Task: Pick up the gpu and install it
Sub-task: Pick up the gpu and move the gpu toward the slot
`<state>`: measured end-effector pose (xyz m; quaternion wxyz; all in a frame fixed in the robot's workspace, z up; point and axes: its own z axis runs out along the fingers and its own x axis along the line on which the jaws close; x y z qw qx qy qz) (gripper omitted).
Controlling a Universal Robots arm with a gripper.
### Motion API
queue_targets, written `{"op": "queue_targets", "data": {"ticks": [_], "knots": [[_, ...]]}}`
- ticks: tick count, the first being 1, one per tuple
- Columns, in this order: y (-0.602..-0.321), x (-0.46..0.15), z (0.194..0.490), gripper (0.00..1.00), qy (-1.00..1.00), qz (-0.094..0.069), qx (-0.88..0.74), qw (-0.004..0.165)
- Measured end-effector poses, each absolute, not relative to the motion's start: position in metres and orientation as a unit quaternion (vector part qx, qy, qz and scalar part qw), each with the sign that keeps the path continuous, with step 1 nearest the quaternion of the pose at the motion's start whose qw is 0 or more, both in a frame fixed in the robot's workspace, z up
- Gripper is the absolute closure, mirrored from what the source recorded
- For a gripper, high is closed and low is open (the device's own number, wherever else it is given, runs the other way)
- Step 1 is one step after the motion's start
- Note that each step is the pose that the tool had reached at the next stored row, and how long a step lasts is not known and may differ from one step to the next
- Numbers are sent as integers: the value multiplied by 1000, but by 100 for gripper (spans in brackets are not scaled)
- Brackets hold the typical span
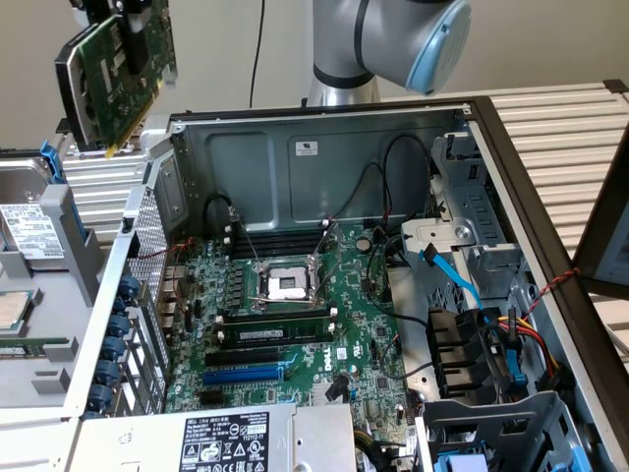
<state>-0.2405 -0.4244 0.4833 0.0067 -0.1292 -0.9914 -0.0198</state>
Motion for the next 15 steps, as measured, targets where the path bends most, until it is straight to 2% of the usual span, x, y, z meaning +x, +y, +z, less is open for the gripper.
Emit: {"op": "queue_targets", "data": {"ticks": [15], "knots": [[-425, -207, 492, 71, -994, -27, -101, 11]]}}
